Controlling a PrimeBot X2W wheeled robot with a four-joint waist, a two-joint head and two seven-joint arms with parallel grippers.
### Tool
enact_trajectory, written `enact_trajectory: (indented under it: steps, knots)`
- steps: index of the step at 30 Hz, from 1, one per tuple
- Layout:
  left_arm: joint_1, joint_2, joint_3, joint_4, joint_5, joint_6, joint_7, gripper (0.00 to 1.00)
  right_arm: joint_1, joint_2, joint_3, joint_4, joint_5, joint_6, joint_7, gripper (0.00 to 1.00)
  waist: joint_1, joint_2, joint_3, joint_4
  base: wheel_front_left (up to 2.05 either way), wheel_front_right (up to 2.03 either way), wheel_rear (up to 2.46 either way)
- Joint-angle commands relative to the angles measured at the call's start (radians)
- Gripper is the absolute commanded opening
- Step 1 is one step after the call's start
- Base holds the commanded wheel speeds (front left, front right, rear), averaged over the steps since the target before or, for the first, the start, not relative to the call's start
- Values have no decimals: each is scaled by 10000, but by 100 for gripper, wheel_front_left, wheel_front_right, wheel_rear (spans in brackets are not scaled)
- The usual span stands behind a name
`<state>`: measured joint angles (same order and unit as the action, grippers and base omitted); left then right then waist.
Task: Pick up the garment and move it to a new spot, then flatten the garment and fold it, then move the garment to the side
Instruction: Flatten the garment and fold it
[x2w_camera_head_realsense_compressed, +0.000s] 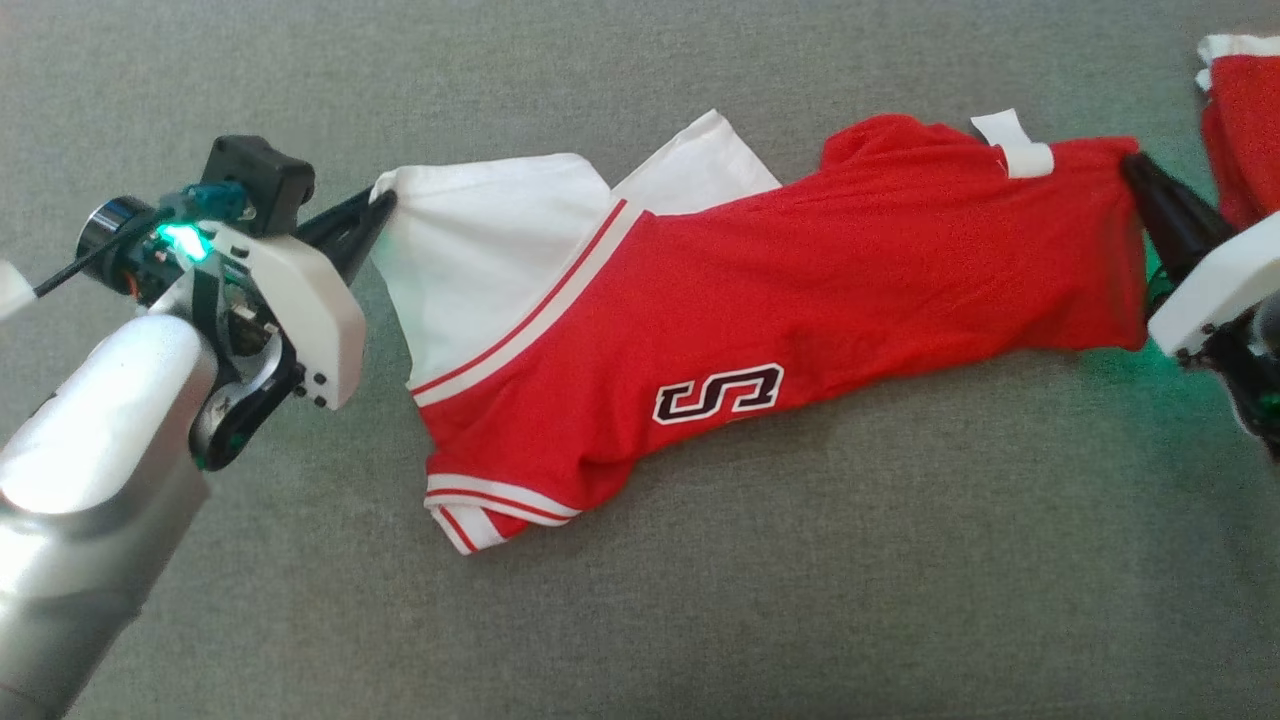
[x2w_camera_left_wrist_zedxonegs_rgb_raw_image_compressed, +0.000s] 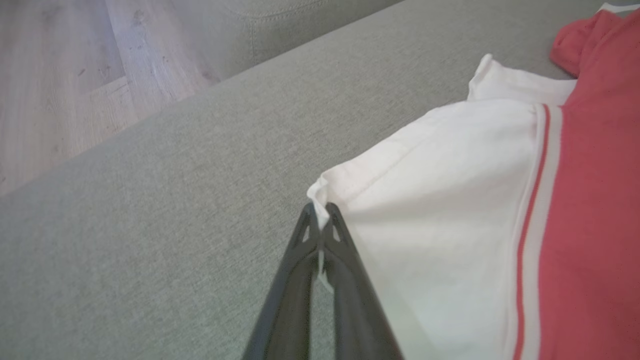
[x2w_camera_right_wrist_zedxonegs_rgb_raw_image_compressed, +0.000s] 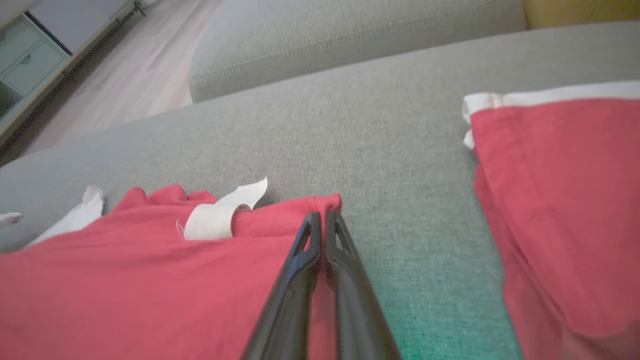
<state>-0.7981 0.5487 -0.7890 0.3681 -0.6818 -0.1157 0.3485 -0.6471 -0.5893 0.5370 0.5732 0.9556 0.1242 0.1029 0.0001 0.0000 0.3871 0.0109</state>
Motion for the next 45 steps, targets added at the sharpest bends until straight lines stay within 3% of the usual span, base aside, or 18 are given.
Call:
enact_trajectory:
  steps: [1, 11, 12, 15, 21, 22, 23, 27, 31, 36, 45]
  knots:
    - [-547, 440, 423, -192, 146, -17, -244, 0, -52, -474, 52, -351, 193, 65, -341, 0, -1, 0, -140, -62, 0, 0, 0]
    - [-15, 1021, 822, -938, 321, 227, -1697, 0, 1328, -1945, -137, -2209, 1476, 65, -1528, 0, -1, 0, -1337, -362, 0, 0, 0]
    - [325, 1214, 1007, -1376, 251, 369, -2110, 0, 1800, -2440, -210, -2784, 1501, 65, -1746, 0, -1, 0, -1671, -420, 0, 0, 0]
    - [1351, 1552, 1130, -2261, -46, 656, -2396, 0, 2871, -2930, -301, -3455, 1593, 65, -1872, 0, -1, 0, -2004, -479, 0, 0, 0]
    - [3762, 2252, 1060, -3795, -318, 1692, -2634, 0, 4994, -3102, -563, -4070, 1579, 65, -1991, 0, -1, 0, -2044, -461, 0, 0, 0]
    - [4226, 2297, 1036, -4021, -386, 1906, -2743, 0, 5387, -2978, -661, -4080, 1607, 65, -2019, 14, -1, 0, -2000, -440, 0, 0, 0]
    - [4638, 2282, 1012, -4209, -475, 2094, -2857, 0, 5769, -2848, -794, -4041, 1652, 65, -2041, 98, -1, 0, -1950, -396, 0, 0, 0]
    - [5580, 2105, 798, -4586, -401, 2583, -3295, 0, 7003, -2570, -1399, -3941, 1685, 65, -2149, 100, -1, 0, -1822, -211, 0, 0, 0]
    - [5821, 1772, 591, -4633, -288, 2713, -3572, 0, 7723, -2565, -1945, -4201, 1610, 65, -2017, 100, -1, 0, -1773, -64, 0, 0, 0]
    - [5587, 1477, 294, -4371, 27, 2605, -3648, 0, 8096, -2237, -2193, -4659, 1322, 65, -1434, 100, -1, 0, -1712, 177, 0, 0, 0]
    - [5092, 1071, -50, -3832, 296, 2327, -3634, 0, 8935, -1681, -1698, -5816, 1279, 65, 474, 100, -1, 0, -1771, 515, 0, 0, 0]
